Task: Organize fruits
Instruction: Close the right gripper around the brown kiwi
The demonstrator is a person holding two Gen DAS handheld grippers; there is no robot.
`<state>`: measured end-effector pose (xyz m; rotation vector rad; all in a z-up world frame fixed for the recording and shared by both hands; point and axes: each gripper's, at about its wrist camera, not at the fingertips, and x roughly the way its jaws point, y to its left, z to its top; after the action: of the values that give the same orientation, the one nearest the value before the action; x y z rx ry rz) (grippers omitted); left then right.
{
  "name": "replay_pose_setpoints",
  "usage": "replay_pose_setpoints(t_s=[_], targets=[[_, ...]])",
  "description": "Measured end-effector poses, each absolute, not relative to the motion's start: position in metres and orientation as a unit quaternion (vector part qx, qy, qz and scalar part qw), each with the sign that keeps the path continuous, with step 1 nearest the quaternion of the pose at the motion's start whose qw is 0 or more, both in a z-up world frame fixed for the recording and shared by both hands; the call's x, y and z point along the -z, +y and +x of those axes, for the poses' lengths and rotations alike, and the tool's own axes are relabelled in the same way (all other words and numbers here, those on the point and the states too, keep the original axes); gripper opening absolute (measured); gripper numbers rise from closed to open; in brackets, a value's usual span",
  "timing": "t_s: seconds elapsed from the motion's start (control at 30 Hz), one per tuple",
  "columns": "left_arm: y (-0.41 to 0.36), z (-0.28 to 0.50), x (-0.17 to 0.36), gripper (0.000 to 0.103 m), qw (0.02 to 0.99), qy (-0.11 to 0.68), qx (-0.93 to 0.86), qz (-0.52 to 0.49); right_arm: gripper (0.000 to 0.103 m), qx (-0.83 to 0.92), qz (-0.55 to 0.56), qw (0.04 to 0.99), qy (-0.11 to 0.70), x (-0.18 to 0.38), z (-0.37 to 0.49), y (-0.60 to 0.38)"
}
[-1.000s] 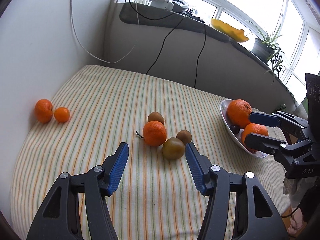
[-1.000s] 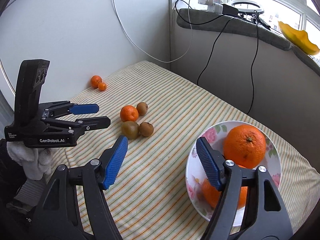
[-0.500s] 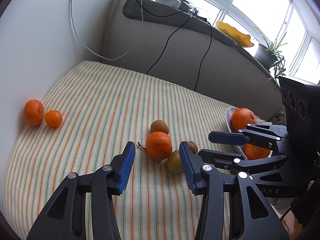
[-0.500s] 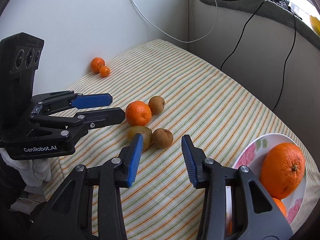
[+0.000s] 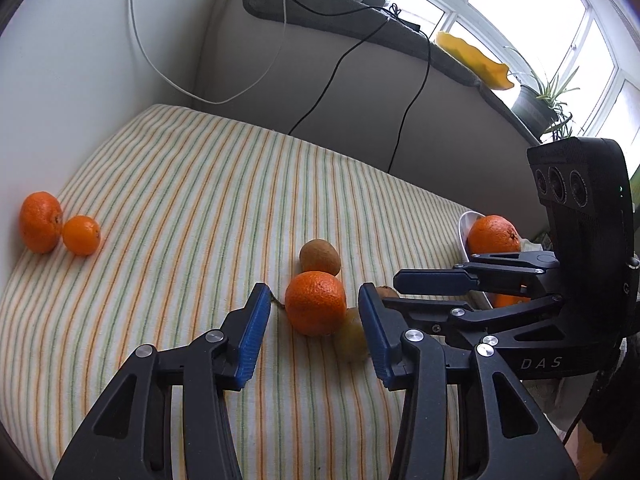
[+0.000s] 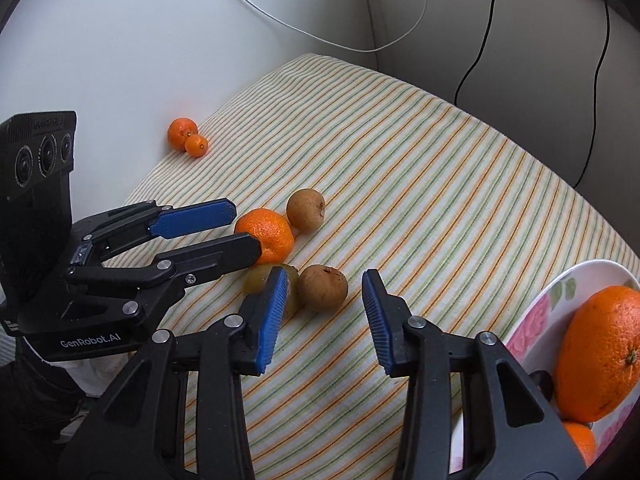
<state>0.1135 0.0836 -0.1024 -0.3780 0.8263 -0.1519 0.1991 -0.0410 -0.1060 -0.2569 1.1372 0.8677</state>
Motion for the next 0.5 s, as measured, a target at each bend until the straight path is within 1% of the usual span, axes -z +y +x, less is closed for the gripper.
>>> replay_pose_setpoints(t_s=[0.03, 0.1, 0.13, 0.17, 0.3, 0.43, 0.5], targets=[[0.0843, 0.1143, 0.1041, 0.044, 0.894, 0.401, 0.075, -0.186, 0.041, -0.4, -0.11, 0.743, 0.526, 0.1073, 0.2004, -0.0409], [0.0856, 0.1148, 0.1072, 0.034, 0.89, 0.406, 0.078, -0.191, 0.04, -0.403, -0.104, 0.737, 0.533, 0.1084, 0.2023, -0.0407], [0.086, 0.1144, 0.1079, 0.033, 0.89, 0.406, 0.078, -0.193, 0.036, -0.405, -0.102, 0.734, 0.535, 0.1086, 0.2031, -0.0407], [0.086, 0.1141, 0.108, 0.032, 0.889, 0.406, 0.08, -0.194, 0.034, -0.408, -0.098, 0.732, 0.537, 0.1088, 0.2036, -0.0412], [0.0837, 0.1134, 0.1072, 0.031, 0.891, 0.406, 0.08, -0.188, 0.033, -0.408, -0.094, 0.729, 0.541, 0.1091, 0.2048, -0.0423], [0.0827, 0.1133, 0.1066, 0.03, 0.893, 0.404, 0.079, -0.185, 0.026, -0.404, -0.093, 0.733, 0.54, 0.1076, 0.2049, -0.0434], [0.0828, 0.1126, 0.1062, 0.03, 0.893, 0.403, 0.078, -0.184, 0.026, -0.403, -0.089, 0.735, 0.538, 0.1061, 0.2047, -0.0465]])
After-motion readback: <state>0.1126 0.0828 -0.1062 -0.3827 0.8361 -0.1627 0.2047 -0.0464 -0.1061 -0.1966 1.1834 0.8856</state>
